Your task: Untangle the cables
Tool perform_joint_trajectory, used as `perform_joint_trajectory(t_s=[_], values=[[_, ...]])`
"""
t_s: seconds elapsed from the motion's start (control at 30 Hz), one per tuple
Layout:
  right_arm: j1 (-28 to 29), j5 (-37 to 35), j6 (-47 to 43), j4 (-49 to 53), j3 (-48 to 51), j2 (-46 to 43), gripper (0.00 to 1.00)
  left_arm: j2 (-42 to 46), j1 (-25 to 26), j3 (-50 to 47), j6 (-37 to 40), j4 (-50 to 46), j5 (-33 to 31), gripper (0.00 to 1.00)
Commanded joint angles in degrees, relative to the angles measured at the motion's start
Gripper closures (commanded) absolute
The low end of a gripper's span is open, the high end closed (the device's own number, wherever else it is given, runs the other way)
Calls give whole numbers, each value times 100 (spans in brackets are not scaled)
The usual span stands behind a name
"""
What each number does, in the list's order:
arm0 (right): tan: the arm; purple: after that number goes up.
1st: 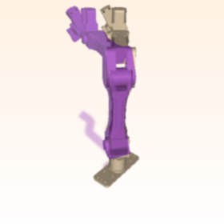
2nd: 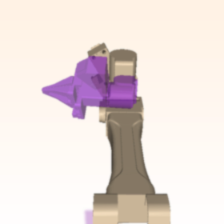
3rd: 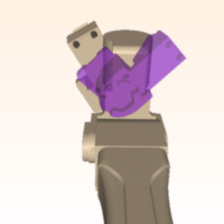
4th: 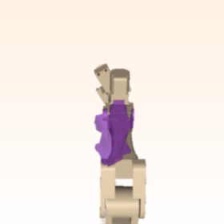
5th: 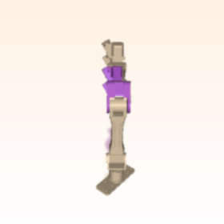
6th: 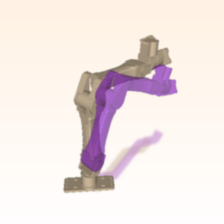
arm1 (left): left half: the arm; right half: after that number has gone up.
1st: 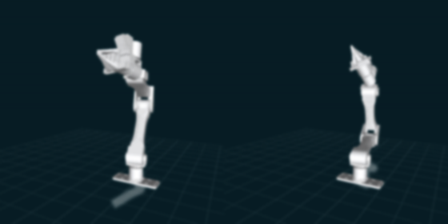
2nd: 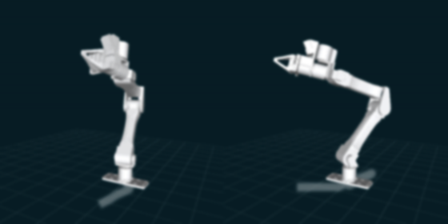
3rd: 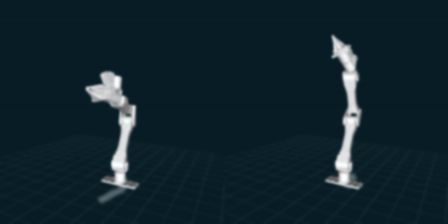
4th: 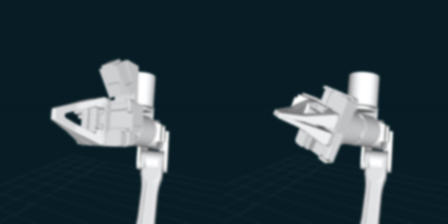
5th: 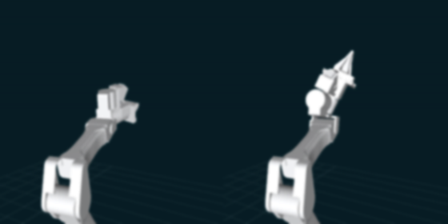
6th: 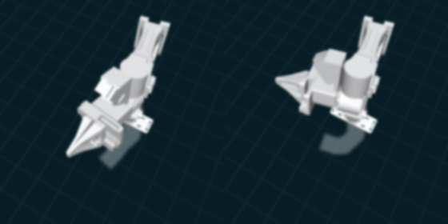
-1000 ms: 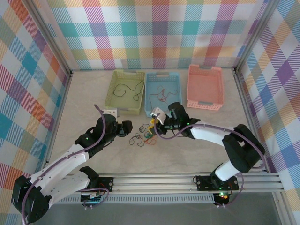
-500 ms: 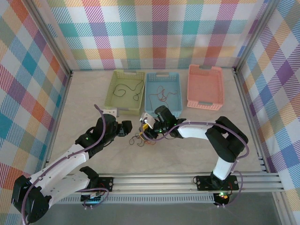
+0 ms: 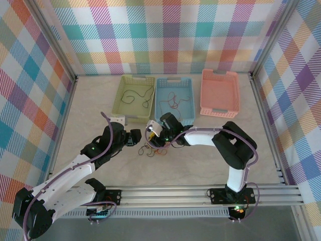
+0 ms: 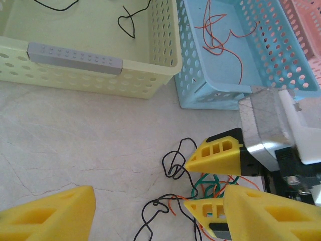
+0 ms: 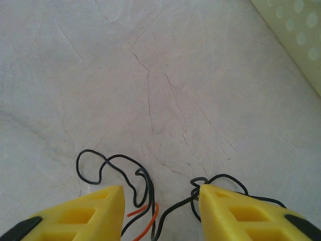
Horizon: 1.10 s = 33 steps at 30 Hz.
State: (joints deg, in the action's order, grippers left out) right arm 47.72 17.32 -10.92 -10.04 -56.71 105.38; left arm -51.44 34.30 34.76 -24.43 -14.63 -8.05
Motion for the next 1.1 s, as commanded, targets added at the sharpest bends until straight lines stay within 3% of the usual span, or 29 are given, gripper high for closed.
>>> perform_joint_trajectory(t_s=[0.0, 0.27, 0.53, 0.77, 1.07], values=[[53, -153, 19, 175, -139, 97, 57, -7, -38, 189, 70, 78, -44, 32], [132, -228, -103, 322, -236, 184, 71, 14, -38, 178, 68, 78, -72, 32], [132, -40, -174, -184, 127, -145, 100, -15, -38, 189, 65, 66, -67, 32], [131, -60, -38, -857, 702, -987, 100, 56, -38, 131, 135, 182, 110, 32], [101, -18, 252, -893, 1255, -2277, 100, 226, -38, 112, 362, 456, 936, 32]])
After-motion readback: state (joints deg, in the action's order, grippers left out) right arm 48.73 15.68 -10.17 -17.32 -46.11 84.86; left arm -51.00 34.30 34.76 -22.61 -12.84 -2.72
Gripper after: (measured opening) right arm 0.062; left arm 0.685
